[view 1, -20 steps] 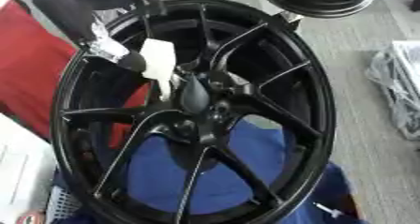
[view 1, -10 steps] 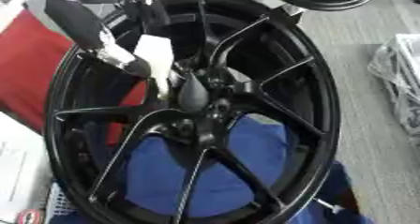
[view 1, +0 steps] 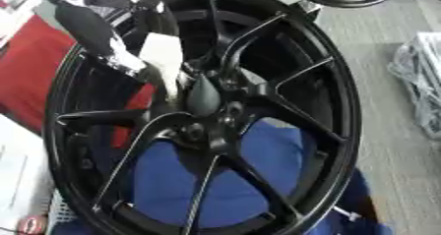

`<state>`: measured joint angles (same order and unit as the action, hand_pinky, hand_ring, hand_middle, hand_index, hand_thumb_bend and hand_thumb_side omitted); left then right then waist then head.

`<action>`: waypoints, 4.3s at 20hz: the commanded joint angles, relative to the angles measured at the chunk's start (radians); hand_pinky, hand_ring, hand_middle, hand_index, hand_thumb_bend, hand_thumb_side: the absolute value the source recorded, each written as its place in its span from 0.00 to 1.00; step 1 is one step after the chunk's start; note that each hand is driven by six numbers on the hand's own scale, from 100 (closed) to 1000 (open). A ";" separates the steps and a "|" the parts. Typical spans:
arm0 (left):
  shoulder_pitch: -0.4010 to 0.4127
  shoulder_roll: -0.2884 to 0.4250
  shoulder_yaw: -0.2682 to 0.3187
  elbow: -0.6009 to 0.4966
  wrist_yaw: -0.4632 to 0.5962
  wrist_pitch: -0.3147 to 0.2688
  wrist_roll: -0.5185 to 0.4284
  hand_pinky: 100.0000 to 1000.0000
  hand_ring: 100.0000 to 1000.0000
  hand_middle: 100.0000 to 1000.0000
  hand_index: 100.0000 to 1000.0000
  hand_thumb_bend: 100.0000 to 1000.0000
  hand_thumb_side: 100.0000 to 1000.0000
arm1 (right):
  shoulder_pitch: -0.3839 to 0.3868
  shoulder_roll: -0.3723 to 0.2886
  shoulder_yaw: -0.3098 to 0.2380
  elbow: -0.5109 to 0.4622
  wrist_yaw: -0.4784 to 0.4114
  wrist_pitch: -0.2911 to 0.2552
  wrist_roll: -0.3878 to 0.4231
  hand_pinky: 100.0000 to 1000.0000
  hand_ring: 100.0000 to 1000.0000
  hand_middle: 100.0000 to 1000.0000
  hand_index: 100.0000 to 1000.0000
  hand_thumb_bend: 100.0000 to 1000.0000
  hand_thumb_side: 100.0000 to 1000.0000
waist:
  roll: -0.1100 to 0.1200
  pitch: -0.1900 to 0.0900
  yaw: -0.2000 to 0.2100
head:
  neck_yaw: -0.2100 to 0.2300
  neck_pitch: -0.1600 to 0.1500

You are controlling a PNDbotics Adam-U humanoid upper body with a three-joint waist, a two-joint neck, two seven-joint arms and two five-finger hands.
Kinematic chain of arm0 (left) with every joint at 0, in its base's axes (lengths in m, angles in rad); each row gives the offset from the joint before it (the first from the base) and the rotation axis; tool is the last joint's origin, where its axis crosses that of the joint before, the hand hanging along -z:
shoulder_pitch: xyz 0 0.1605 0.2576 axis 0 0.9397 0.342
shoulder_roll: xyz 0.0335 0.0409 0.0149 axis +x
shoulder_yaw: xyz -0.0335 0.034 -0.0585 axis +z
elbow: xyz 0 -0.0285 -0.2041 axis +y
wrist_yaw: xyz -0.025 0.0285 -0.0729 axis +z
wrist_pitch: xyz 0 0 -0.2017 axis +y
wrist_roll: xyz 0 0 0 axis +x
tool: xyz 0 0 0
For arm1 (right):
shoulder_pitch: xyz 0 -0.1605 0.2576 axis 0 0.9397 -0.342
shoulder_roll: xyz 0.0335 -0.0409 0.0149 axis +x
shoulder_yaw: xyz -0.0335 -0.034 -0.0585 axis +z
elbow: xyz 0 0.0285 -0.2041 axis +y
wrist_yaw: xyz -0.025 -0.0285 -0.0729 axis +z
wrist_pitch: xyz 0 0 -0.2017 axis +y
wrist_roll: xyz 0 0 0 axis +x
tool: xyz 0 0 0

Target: Pull the pin out of the wheel hub.

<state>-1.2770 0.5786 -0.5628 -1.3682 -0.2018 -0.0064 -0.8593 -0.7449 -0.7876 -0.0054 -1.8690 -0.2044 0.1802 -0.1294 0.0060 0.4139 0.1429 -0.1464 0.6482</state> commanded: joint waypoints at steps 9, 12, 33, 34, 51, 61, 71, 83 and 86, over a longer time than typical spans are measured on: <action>-0.012 0.007 0.004 -0.002 0.018 0.004 0.011 0.73 0.73 0.64 0.70 0.40 0.36 | -0.009 -0.016 -0.014 -0.002 -0.013 -0.005 -0.005 0.84 0.70 0.61 0.68 0.00 0.62 | -0.001 -0.018 -0.004 | 0.002 -0.010; -0.012 0.005 0.005 -0.003 0.025 -0.003 0.013 0.72 0.71 0.61 0.65 0.32 0.33 | -0.008 -0.016 -0.014 0.000 -0.015 -0.004 -0.006 0.84 0.70 0.61 0.67 0.00 0.62 | -0.001 -0.018 -0.004 | 0.002 -0.010; -0.010 0.107 0.111 -0.094 0.109 0.074 0.240 0.66 0.61 0.46 0.38 0.17 0.09 | 0.004 -0.025 -0.014 0.004 -0.019 -0.007 -0.004 0.84 0.70 0.61 0.68 0.00 0.62 | -0.009 -0.048 0.010 | -0.022 0.006; -0.005 0.125 0.129 -0.105 0.121 0.082 0.255 0.66 0.61 0.46 0.38 0.16 0.09 | 0.006 -0.027 -0.014 0.004 -0.019 -0.007 -0.004 0.84 0.70 0.61 0.68 0.00 0.62 | -0.009 -0.051 0.013 | -0.025 0.009; 0.348 0.517 0.595 -0.010 0.363 0.127 0.682 0.64 0.60 0.45 0.38 0.10 0.10 | 0.056 -0.074 -0.042 -0.002 -0.013 -0.017 -0.030 0.84 0.70 0.62 0.68 0.00 0.60 | -0.026 -0.076 0.082 | -0.083 0.033; 0.667 0.537 0.723 0.132 0.449 0.069 0.832 0.68 0.69 0.60 0.62 0.29 0.44 | 0.071 -0.080 -0.081 -0.011 -0.018 -0.029 -0.072 0.84 0.70 0.62 0.68 0.00 0.59 | -0.060 -0.073 0.112 | -0.075 0.008; 0.754 0.496 0.746 0.092 0.428 0.005 0.770 0.73 0.81 0.78 0.82 0.39 0.85 | 0.068 -0.078 -0.085 -0.011 -0.021 -0.031 -0.078 0.84 0.70 0.62 0.68 0.00 0.59 | -0.072 -0.069 0.114 | -0.080 -0.009; 0.802 0.376 0.767 -0.164 0.705 -0.080 1.180 0.71 0.80 0.76 0.78 0.30 0.77 | 0.062 -0.084 -0.090 -0.017 -0.011 -0.033 -0.099 0.85 0.71 0.63 0.69 0.00 0.61 | -0.086 -0.067 0.115 | -0.072 -0.032; 0.826 0.346 0.773 -0.240 0.710 -0.076 1.236 0.71 0.79 0.76 0.78 0.32 0.76 | 0.062 -0.084 -0.092 -0.019 -0.010 -0.032 -0.108 0.85 0.71 0.63 0.69 0.00 0.61 | -0.091 -0.064 0.117 | -0.073 -0.035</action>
<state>-0.4453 0.9042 0.1896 -1.5670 0.5011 -0.0811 0.3506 -0.6686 -0.8330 -0.0802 -1.8687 -0.2211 0.1491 -0.2308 -0.0926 0.3699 0.2582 -0.2212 0.6298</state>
